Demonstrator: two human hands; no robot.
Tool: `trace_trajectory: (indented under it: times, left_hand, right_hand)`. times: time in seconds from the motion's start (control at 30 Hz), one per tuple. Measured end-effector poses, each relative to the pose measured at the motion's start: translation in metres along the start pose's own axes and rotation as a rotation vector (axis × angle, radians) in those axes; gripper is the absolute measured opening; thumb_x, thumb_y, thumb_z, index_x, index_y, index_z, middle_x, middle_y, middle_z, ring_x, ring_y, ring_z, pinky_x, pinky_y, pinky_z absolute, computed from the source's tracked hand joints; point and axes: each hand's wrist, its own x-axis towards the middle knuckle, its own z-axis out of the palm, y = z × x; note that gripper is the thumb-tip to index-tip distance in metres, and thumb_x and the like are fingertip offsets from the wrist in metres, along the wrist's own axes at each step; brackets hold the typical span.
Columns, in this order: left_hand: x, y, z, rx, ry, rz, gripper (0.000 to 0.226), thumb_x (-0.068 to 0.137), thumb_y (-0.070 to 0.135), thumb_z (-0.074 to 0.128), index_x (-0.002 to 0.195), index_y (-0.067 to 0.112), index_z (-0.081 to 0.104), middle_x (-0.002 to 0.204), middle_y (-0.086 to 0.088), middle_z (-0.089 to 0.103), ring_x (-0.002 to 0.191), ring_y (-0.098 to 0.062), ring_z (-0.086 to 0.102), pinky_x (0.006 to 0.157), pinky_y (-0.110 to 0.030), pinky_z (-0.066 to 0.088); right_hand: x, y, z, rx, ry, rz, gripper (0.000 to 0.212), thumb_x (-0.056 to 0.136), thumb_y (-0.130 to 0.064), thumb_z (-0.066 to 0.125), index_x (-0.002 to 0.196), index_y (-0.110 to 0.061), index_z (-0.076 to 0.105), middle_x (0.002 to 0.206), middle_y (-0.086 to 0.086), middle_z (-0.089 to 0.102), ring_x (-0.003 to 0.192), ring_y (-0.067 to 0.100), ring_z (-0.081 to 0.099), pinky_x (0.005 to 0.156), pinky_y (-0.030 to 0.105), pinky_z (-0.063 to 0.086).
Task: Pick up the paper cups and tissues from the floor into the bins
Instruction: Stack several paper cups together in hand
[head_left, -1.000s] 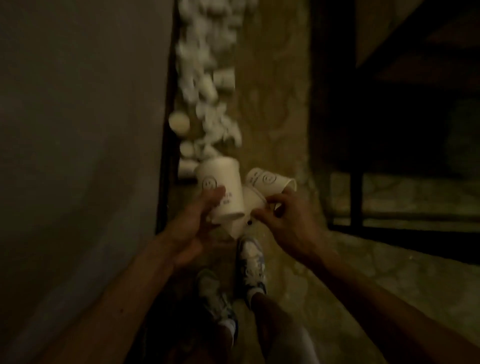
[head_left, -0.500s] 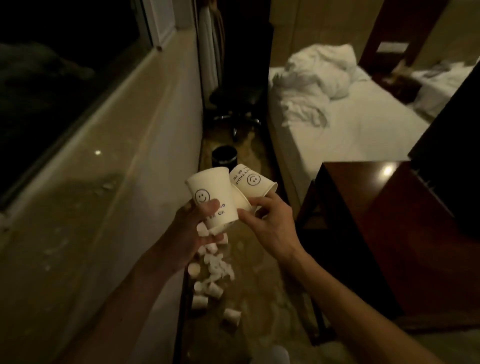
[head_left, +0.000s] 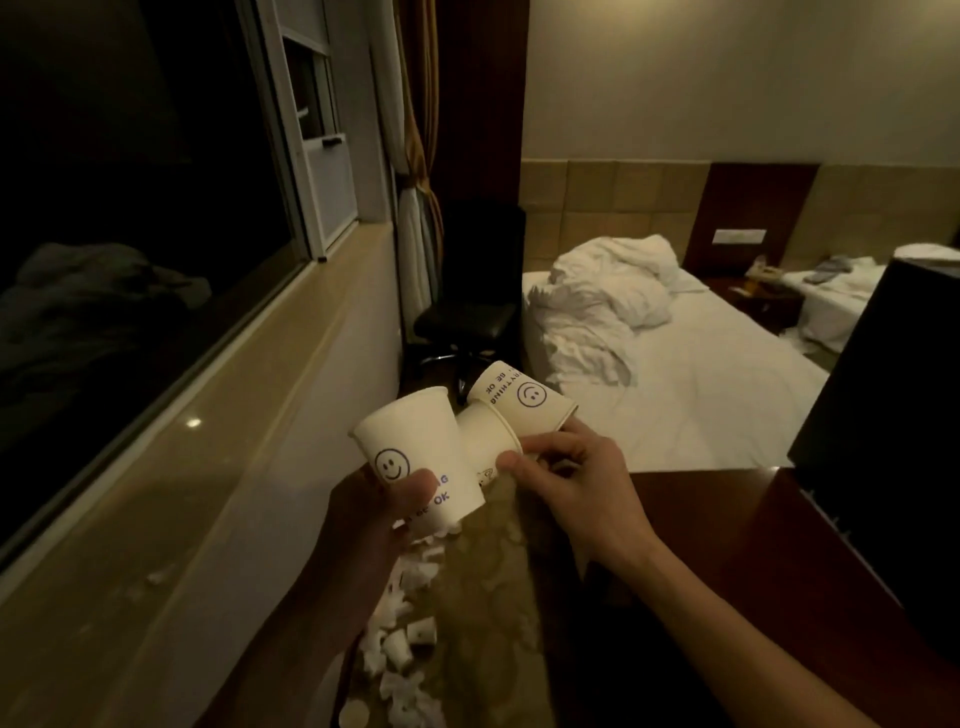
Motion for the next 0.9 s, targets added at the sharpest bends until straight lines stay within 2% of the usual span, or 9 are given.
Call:
trace_trajectory:
  times: [0.2,0.43,0.5,0.57,0.63,0.7,0.77,0.83,0.9]
  left_hand:
    - [0.062,-0.021,0.038,-0.039,0.075,-0.028,0.101,0.029,0.066,0.092,0.11,0.011,0.067,0.102,-0.011,0.075,0.094,-0.028,0.072,0.068,-0.04,0.058]
    - [0.107,-0.058,0.061,-0.104,0.209,-0.101,0.082,0.029,0.064,0.093,0.091,0.013,0.078,0.09,-0.017,0.074,0.079,-0.029,0.072,0.073,-0.046,0.047]
    - [0.114,-0.068,0.057,-0.179,0.246,-0.137,0.08,0.028,0.058,0.095,0.091,0.011,0.078,0.092,-0.017,0.074,0.081,-0.028,0.073,0.067,-0.044,0.054]
    - [0.123,-0.075,0.058,-0.218,0.249,-0.167,0.06,0.049,0.05,0.091,0.094,0.012,0.079,0.098,-0.016,0.074,0.087,-0.026,0.073,0.064,-0.041,0.058]
    - [0.134,-0.085,0.062,-0.323,0.294,-0.228,0.036,0.069,0.031,0.074,0.096,0.008,0.075,0.093,-0.017,0.075,0.081,-0.027,0.074,0.057,-0.039,0.059]
    - [0.151,-0.097,0.063,-0.395,0.348,-0.285,0.045,0.068,0.032,0.063,0.104,0.004,0.066,0.088,-0.018,0.075,0.074,-0.028,0.074,0.051,-0.038,0.058]
    - [0.174,-0.103,0.065,-0.389,0.339,-0.324,0.063,0.065,0.037,0.077,0.115,0.003,0.06,0.094,-0.018,0.074,0.078,-0.029,0.074,0.055,-0.041,0.059]
    - [0.203,-0.107,0.066,-0.374,0.287,-0.378,0.09,0.043,0.041,0.095,0.117,0.004,0.06,0.099,-0.02,0.073,0.082,-0.031,0.073,0.061,-0.043,0.06]
    - [0.234,-0.121,0.062,-0.383,0.26,-0.433,0.106,0.029,0.043,0.099,0.12,0.007,0.059,0.101,-0.019,0.073,0.083,-0.031,0.073,0.062,-0.045,0.058]
  right_hand:
    - [0.059,0.033,-0.058,0.069,-0.049,0.015,0.015,0.078,-0.023,0.075,0.089,-0.013,0.079,0.111,-0.004,0.067,0.103,0.004,0.061,0.08,0.024,0.055]
    - [0.113,0.087,-0.085,0.14,-0.243,0.119,0.027,0.071,-0.035,0.076,0.089,-0.015,0.079,0.114,-0.006,0.065,0.107,0.008,0.062,0.082,0.032,0.058]
    - [0.117,0.105,-0.08,0.113,-0.273,0.147,0.027,0.072,-0.037,0.075,0.09,-0.018,0.079,0.112,-0.005,0.064,0.1,0.011,0.064,0.079,0.034,0.059]
    - [0.122,0.123,-0.076,0.117,-0.282,0.175,0.031,0.07,-0.04,0.075,0.093,-0.018,0.078,0.111,-0.007,0.063,0.096,0.017,0.064,0.075,0.039,0.059]
    - [0.129,0.143,-0.075,0.147,-0.283,0.224,0.038,0.067,-0.044,0.074,0.095,-0.019,0.077,0.116,-0.011,0.059,0.104,0.014,0.062,0.08,0.038,0.059]
    - [0.14,0.163,-0.075,0.165,-0.26,0.282,0.045,0.063,-0.046,0.074,0.099,-0.018,0.076,0.125,-0.012,0.055,0.115,0.011,0.055,0.086,0.037,0.058]
    - [0.159,0.182,-0.075,0.179,-0.227,0.313,0.053,0.06,-0.05,0.075,0.103,-0.019,0.074,0.127,-0.012,0.053,0.115,0.01,0.055,0.086,0.036,0.058]
    - [0.182,0.199,-0.074,0.186,-0.218,0.328,0.058,0.059,-0.054,0.076,0.106,-0.022,0.072,0.126,-0.011,0.053,0.11,0.009,0.058,0.084,0.036,0.058]
    - [0.207,0.219,-0.069,0.175,-0.22,0.345,0.059,0.059,-0.056,0.076,0.108,-0.024,0.071,0.128,-0.012,0.052,0.107,0.009,0.058,0.085,0.037,0.058]
